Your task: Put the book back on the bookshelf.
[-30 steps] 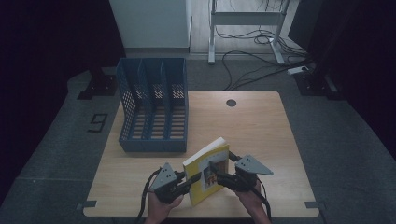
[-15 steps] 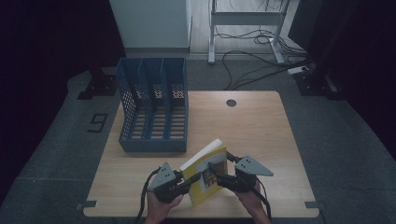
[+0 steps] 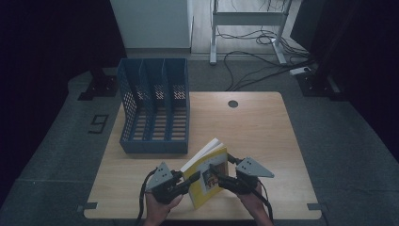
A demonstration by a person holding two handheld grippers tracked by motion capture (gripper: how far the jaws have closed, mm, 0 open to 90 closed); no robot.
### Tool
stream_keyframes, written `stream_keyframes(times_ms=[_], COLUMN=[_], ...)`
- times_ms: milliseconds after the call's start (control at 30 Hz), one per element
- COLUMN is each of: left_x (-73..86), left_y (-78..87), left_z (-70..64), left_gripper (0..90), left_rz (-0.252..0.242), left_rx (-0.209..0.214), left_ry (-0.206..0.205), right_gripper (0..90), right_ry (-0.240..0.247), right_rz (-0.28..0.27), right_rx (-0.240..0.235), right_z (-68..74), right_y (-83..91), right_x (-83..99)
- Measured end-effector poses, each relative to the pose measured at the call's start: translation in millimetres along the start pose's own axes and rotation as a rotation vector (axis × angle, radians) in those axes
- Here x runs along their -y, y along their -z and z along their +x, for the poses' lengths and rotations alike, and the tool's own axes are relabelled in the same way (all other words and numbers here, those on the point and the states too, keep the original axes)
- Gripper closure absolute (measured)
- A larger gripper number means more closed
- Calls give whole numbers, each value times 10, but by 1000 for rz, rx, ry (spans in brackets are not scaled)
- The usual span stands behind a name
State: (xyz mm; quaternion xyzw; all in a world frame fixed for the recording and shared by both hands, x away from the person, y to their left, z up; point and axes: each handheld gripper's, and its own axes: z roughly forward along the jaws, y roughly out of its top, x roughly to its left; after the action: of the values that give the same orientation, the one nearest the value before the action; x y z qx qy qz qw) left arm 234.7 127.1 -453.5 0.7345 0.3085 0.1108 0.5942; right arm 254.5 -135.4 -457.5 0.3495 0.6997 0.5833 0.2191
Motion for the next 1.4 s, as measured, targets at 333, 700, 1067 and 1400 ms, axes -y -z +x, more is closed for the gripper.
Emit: stream_keyframes(times_ms=[333,700,1067,1400], left_x=[-3,-98,-162,-177], left_y=[1,-23,-8,-9], left_z=[28,48,123,117], left_gripper=[701,682,728,756], left_rz=[5,18,26,15], left_rx=[3,23,-36,-38], left_ry=[19,33,63,69], right_gripper=[318,334,340,348], right_ry=[7,5,-3,-15], right_rz=[4,11,40,58], right_rx=[1,-10,-8,-16], right_z=[6,-18,-23,-48], right_y=[-8,0,-67,-70], right_x=[5,-1,48,68])
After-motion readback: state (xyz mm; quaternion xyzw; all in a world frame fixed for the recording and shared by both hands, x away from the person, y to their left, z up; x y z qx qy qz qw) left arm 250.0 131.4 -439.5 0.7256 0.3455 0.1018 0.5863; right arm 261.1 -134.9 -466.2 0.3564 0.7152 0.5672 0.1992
